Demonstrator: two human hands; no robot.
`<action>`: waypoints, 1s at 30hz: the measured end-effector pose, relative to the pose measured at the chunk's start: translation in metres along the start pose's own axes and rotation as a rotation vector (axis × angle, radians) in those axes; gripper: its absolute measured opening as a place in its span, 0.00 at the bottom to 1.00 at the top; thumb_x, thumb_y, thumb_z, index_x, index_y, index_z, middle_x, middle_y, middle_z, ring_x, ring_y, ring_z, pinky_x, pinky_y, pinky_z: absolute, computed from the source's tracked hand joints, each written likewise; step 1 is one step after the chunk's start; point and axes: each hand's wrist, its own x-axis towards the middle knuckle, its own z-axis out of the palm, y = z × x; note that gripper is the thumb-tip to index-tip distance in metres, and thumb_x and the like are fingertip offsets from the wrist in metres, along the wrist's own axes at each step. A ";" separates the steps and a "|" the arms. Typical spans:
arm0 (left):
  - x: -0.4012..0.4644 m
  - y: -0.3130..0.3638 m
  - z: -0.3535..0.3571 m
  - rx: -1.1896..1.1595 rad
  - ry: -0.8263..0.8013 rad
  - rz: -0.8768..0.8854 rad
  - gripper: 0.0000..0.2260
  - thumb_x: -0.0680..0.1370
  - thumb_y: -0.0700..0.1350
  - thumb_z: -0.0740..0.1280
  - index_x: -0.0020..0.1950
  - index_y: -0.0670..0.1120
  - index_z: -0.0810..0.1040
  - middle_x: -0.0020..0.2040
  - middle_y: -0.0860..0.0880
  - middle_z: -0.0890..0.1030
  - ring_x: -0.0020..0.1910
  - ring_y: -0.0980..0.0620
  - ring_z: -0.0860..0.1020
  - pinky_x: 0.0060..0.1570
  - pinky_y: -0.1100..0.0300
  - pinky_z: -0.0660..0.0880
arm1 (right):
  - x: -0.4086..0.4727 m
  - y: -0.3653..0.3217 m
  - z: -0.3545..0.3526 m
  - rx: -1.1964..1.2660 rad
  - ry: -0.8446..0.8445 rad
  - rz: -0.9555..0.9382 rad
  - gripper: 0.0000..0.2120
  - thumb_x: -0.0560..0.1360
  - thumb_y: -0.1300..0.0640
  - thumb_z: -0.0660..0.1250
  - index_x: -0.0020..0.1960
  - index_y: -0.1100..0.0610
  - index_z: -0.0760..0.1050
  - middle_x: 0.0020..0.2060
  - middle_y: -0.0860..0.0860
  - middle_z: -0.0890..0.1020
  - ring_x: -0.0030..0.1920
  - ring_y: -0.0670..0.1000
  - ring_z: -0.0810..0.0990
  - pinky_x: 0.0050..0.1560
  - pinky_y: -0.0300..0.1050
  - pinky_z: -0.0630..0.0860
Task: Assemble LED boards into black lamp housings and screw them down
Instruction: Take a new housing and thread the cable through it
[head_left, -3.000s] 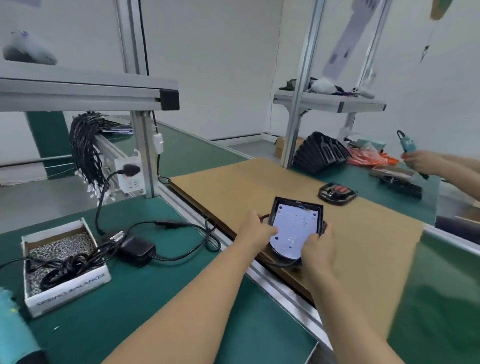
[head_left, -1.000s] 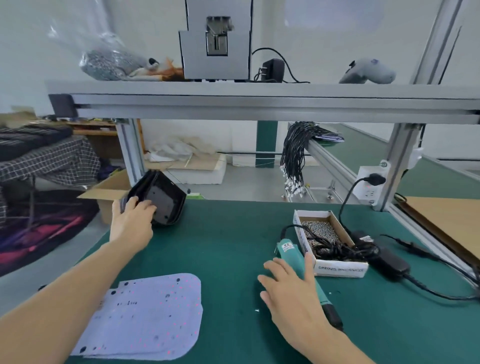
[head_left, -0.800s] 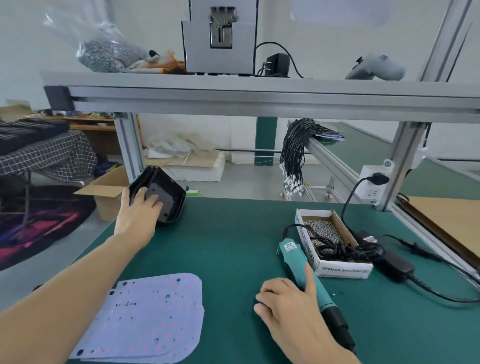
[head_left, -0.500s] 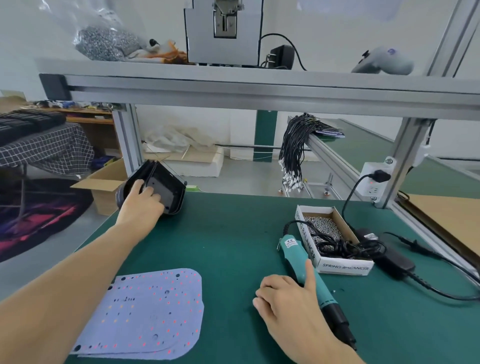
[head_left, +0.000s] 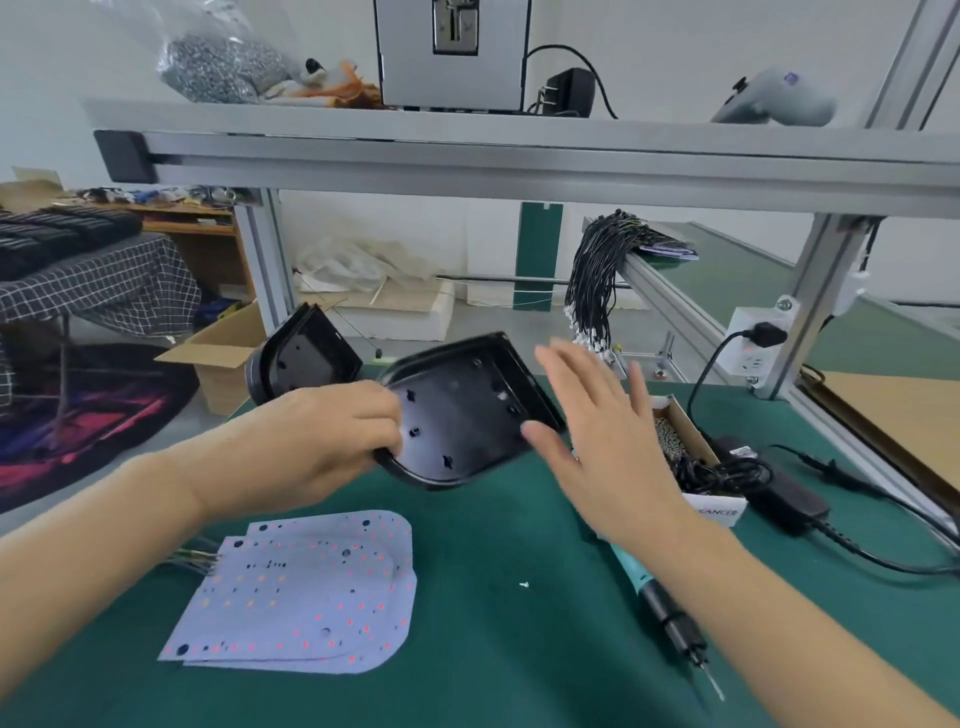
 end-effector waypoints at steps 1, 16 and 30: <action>0.001 0.003 -0.002 0.002 -0.019 0.042 0.09 0.78 0.41 0.57 0.46 0.44 0.77 0.50 0.50 0.76 0.52 0.48 0.76 0.47 0.54 0.75 | 0.010 -0.003 -0.003 -0.041 -0.066 -0.050 0.31 0.80 0.47 0.59 0.78 0.53 0.52 0.77 0.49 0.56 0.77 0.48 0.50 0.74 0.53 0.37; -0.036 0.000 0.036 -0.331 0.070 -0.714 0.36 0.69 0.44 0.76 0.74 0.48 0.64 0.71 0.51 0.67 0.71 0.53 0.66 0.69 0.55 0.64 | 0.035 -0.008 0.033 0.275 -0.734 -0.154 0.09 0.79 0.62 0.62 0.57 0.55 0.76 0.50 0.50 0.79 0.54 0.52 0.76 0.56 0.47 0.70; -0.093 -0.022 0.035 -0.638 -0.068 -0.939 0.11 0.69 0.42 0.78 0.43 0.45 0.77 0.43 0.49 0.82 0.42 0.50 0.79 0.44 0.58 0.74 | 0.010 -0.040 0.060 0.119 -0.691 -0.191 0.32 0.74 0.69 0.56 0.74 0.48 0.62 0.71 0.49 0.66 0.72 0.49 0.61 0.76 0.54 0.43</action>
